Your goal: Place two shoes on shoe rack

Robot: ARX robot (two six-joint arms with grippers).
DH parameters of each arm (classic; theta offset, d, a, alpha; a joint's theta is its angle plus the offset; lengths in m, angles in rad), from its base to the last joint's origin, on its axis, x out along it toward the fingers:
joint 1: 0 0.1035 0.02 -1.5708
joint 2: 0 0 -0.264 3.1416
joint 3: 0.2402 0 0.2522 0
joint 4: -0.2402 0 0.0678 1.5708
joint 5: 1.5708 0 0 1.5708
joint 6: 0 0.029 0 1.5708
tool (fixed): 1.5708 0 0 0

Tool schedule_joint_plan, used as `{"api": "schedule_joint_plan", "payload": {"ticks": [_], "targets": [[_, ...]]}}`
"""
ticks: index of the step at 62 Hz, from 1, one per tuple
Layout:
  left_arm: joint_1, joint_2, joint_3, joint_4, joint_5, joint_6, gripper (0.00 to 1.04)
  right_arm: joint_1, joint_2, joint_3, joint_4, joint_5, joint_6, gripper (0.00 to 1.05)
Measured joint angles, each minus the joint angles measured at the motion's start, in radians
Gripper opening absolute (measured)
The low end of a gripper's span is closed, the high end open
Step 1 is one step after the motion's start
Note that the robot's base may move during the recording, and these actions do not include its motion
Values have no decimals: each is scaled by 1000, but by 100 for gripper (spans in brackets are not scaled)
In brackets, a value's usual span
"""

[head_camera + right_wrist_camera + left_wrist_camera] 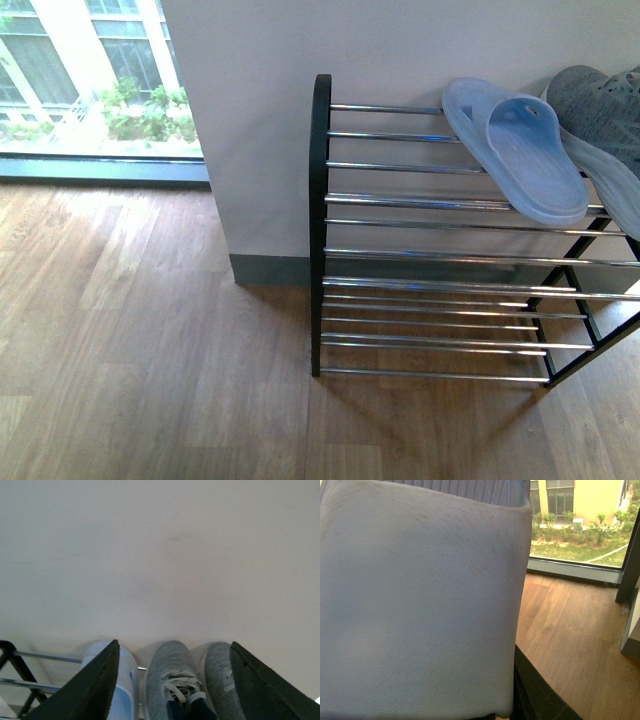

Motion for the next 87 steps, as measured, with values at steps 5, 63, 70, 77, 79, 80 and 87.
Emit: {"api": "schedule_joint_plan", "payload": {"ticks": [5,63,70,77,79,80,87], "targets": [[0,0,0,0,0,0,2,6,-60,-85,50,6,29,43],[0,0,0,0,0,0,2,74,-600,-579,-19,74,56,1],[0,0,0,0,0,0,2,75,-640,-616,-8,74,56,1],[0,0,0,0,0,0,2,75,-708,-647,-62,75,56,1],[0,0,0,0,0,0,2,75,-733,-647,-82,74,57,1],[0,0,0,0,0,0,2,75,-740,-647,-89,74,56,1],[0,0,0,0,0,0,2,75,-823,-647,-159,74,56,1]]}}
